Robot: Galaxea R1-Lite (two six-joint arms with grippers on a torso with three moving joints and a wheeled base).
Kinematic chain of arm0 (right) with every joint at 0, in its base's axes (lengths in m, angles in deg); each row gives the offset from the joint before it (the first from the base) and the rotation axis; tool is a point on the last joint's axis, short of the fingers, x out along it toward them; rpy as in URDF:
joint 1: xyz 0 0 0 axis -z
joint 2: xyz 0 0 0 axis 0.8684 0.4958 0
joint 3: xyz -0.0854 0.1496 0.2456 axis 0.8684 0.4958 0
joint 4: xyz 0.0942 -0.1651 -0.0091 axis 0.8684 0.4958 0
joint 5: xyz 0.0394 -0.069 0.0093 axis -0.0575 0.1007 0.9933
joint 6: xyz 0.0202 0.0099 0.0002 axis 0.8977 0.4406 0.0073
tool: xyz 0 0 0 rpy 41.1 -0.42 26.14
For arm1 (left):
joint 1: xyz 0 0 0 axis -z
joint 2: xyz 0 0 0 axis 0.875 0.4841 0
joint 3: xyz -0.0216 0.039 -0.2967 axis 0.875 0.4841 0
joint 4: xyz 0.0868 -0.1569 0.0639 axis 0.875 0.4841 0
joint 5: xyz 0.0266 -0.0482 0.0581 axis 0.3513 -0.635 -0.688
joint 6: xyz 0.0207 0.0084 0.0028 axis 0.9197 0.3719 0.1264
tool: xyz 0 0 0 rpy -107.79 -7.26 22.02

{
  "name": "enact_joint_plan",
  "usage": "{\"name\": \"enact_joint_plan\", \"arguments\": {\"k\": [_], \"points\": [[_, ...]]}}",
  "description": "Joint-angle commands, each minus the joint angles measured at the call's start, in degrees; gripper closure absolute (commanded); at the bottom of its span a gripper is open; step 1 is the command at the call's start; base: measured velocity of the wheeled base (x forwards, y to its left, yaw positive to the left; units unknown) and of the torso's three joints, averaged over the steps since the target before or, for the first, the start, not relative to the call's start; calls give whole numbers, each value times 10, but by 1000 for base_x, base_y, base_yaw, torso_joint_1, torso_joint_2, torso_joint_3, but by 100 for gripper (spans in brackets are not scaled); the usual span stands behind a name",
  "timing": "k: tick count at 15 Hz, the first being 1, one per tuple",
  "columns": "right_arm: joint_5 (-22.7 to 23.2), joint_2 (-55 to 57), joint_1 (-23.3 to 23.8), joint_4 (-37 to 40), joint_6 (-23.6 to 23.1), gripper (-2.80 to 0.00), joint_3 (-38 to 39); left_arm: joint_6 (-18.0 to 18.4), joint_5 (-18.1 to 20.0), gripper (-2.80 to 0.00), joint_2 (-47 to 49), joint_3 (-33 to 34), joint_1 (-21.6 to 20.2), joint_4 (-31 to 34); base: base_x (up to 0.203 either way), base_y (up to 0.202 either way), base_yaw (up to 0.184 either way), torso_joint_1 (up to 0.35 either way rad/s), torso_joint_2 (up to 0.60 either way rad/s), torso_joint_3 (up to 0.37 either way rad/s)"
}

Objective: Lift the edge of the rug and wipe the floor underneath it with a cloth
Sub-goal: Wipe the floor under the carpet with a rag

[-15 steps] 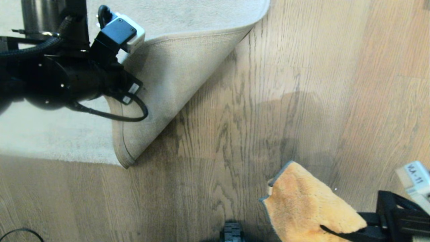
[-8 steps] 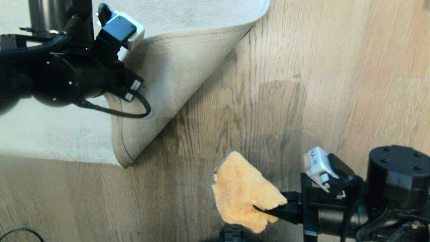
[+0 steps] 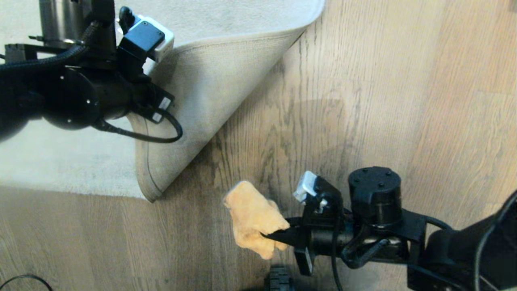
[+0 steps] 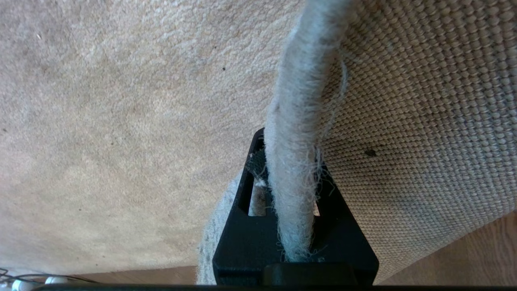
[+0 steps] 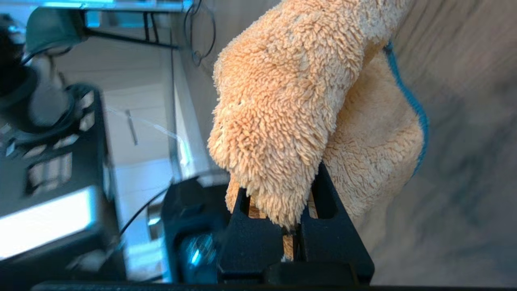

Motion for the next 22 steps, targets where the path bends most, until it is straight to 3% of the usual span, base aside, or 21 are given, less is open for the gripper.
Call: {"name": "enact_joint_plan", "arguments": {"k": [1, 3, 5, 16, 22], "points": [[-40, 84, -14, -31, 5, 0, -59, 1, -2, 0, 1, 0, 0, 1, 0, 0, 0, 0, 0, 0], [-95, 113, -47, -61, 55, 0, -100, 1, -2, 0, 0, 0, 0, 1, 0, 0, 0, 0, 0, 0], [-118, 135, -59, -65, 64, 0, -123, 1, -2, 0, -1, 0, 0, 1, 0, 0, 0, 0, 0, 0], [-170, 295, -79, -143, 77, 0, -254, -1, -16, 0, 2, 2, -1, 2, 0, 0, 0, 0, 0, 0], [-171, 311, -36, -174, 77, 0, -268, -1, -26, 0, 6, 2, -1, 2, 0, 0, 0, 0, 0, 0]]}}
